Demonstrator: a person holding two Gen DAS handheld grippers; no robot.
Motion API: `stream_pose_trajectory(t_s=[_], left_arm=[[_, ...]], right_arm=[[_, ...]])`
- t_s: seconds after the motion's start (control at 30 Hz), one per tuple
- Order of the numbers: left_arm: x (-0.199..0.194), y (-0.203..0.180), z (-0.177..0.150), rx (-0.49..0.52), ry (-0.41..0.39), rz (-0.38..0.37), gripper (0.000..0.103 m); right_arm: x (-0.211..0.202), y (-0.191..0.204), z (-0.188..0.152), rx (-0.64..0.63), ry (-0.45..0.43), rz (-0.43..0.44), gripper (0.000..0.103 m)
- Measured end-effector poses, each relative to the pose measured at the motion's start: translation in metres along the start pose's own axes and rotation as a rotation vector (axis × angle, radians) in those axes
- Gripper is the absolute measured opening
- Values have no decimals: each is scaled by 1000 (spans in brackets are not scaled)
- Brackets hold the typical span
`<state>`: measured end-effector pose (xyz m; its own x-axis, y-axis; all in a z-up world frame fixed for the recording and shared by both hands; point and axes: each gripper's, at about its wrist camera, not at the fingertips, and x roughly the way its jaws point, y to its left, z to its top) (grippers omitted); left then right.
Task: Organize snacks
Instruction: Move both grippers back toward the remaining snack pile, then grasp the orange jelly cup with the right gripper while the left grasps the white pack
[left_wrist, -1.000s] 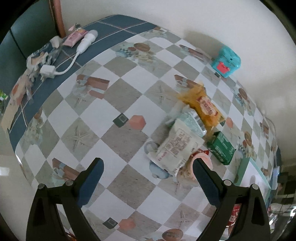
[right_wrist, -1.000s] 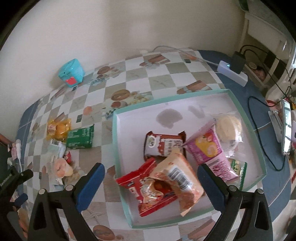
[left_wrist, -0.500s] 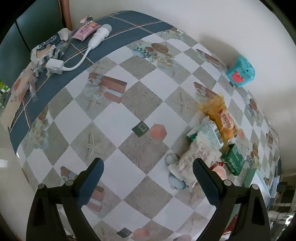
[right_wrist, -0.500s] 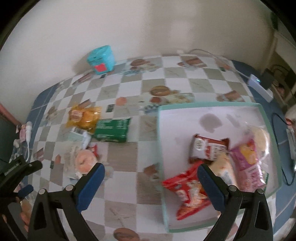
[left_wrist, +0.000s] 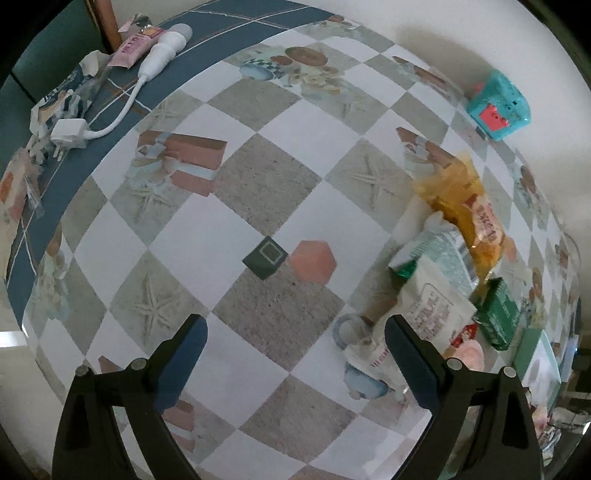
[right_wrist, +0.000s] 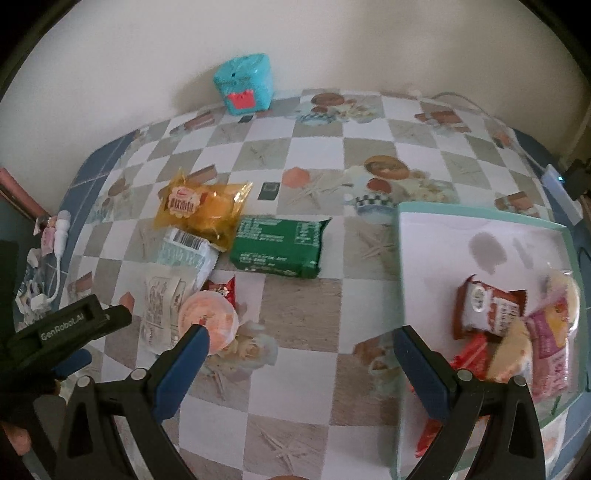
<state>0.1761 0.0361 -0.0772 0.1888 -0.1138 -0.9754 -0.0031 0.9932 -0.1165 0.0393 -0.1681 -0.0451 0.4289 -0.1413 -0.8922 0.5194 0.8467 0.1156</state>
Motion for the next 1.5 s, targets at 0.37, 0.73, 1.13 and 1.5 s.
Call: stream_pose_trajectory(t_s=[0.37, 0.73, 1.13, 1.5], left_arm=[[6, 8, 16, -25, 1, 16, 97], [2, 20, 23, -20, 1, 5, 97], [-3, 5, 22, 18, -8, -11, 97], [-6, -15, 13, 49, 5, -64, 97]], right_arm=[[23, 34, 2, -60, 34, 23, 102], [41, 54, 0, -101, 58, 44, 101], [41, 56, -1, -101, 59, 118, 66], [38, 47, 2, -79, 64, 147, 50]])
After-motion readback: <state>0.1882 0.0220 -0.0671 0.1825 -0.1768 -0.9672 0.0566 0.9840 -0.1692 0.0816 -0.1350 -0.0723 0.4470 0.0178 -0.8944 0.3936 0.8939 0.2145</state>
